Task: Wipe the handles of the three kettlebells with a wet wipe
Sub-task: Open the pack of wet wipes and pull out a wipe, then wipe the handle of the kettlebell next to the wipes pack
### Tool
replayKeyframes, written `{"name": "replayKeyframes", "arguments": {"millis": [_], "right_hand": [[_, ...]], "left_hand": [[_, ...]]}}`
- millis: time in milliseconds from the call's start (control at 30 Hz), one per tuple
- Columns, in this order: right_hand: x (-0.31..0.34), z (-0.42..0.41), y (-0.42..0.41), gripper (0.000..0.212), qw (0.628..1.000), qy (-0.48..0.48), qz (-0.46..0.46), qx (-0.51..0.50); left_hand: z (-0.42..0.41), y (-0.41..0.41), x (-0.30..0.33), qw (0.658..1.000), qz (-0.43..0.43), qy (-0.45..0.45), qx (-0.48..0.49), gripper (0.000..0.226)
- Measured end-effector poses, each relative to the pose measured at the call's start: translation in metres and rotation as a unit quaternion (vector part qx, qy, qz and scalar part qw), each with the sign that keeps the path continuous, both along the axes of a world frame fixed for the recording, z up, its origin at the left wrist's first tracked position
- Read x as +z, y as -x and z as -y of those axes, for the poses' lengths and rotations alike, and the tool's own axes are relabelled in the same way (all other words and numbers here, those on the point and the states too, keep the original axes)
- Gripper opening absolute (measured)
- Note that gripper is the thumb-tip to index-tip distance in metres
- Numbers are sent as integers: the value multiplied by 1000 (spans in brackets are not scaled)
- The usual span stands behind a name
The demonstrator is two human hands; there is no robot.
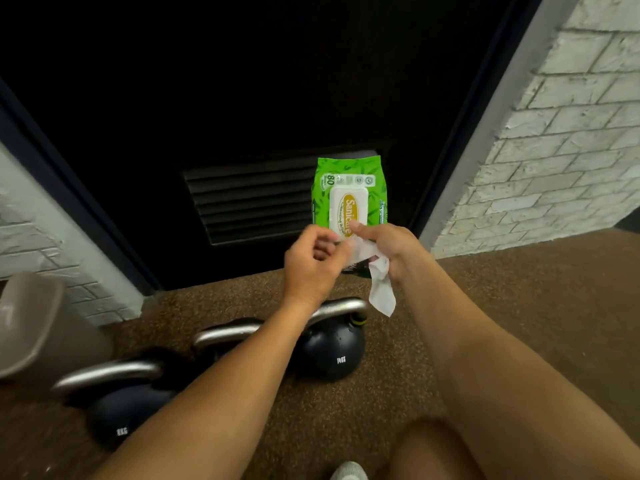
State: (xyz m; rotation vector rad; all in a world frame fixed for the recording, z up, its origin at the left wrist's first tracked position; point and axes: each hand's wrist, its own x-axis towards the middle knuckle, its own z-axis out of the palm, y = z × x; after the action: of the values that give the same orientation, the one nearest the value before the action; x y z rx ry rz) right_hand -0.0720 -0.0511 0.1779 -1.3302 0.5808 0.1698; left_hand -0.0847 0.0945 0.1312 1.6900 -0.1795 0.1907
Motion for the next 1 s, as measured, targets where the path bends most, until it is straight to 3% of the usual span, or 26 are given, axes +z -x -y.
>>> {"name": "replayKeyframes", "arguments": {"millis": [67,167,300,433,700,1000], "right_hand": [[-9,0,-9,29,1000,-19,-6,-24],[-22,4,-17,44,999,-30,-15,-30],[-40,20,-22,32,999,-36,-5,-38],[-65,49,-21,31,998,16,-31,-60],[-194,134,38,37,960,85,-238,-117],[-306,124,54,34,926,68,-372,-17]], "left_hand": [[13,1,-7,997,-51,-23,-58,31],[29,-7,-18,995,-69,-61,-47,18],[36,-16,-26,992,-70,-101,-43,11],[33,-26,-34,993,-102,-60,-12,14],[22,-51,-57,987,-161,-19,-10,10],[38,-71,-98,979,-185,-68,-45,12]]}}
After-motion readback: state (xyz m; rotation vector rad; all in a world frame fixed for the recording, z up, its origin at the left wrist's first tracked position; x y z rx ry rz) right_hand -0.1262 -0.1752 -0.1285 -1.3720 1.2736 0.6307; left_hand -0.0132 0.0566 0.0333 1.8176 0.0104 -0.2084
